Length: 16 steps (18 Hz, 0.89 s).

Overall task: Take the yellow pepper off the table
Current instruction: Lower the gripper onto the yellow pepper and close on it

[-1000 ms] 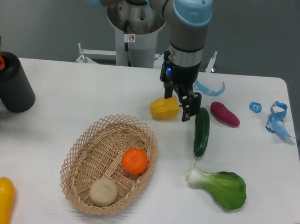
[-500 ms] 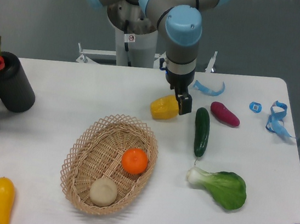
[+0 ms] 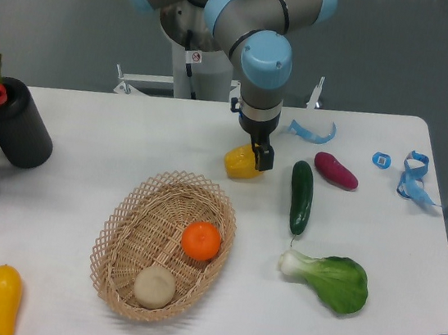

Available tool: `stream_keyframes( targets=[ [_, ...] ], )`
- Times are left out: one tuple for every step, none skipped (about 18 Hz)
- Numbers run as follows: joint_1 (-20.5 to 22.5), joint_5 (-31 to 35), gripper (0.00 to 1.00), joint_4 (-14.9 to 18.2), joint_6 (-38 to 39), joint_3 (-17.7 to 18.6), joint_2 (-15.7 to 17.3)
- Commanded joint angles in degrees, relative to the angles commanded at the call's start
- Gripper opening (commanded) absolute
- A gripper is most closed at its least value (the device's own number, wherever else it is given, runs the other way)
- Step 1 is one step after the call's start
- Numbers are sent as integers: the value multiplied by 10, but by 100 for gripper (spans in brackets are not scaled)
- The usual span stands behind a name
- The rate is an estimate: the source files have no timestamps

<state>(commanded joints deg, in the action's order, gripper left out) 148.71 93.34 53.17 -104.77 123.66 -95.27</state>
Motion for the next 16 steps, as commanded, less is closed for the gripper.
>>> stream_keyframes(
  targets=[
    [0, -3, 100, 0, 7, 3, -1],
    [0, -7, 100, 0, 21, 4, -1],
    [0, -11, 100, -1, 39, 4, -4],
    [0, -18, 100, -1, 54, 4, -7],
    [-1, -22, 100, -2, 62, 4, -9],
    [-2, -23, 100, -3, 65, 3, -11],
    [-1, -23, 100, -4, 64, 3, -12],
    [-1, -23, 100, -8, 64, 3, -17],
    [-2, -21, 100, -14, 63, 4, -18],
    [-2, -19, 100, -18, 60, 8, -23],
    [-2, -19, 100, -18, 59, 9, -24],
    [-2, -18, 100, -18, 60, 11, -24],
    [-2, -18, 100, -22, 59, 11, -24],
    [-2, -18, 100, -23, 59, 11, -24],
    [-3, -18, 100, -24, 59, 11, -25],
    [-3, -18, 100, -25, 59, 11, -26]
  ],
)
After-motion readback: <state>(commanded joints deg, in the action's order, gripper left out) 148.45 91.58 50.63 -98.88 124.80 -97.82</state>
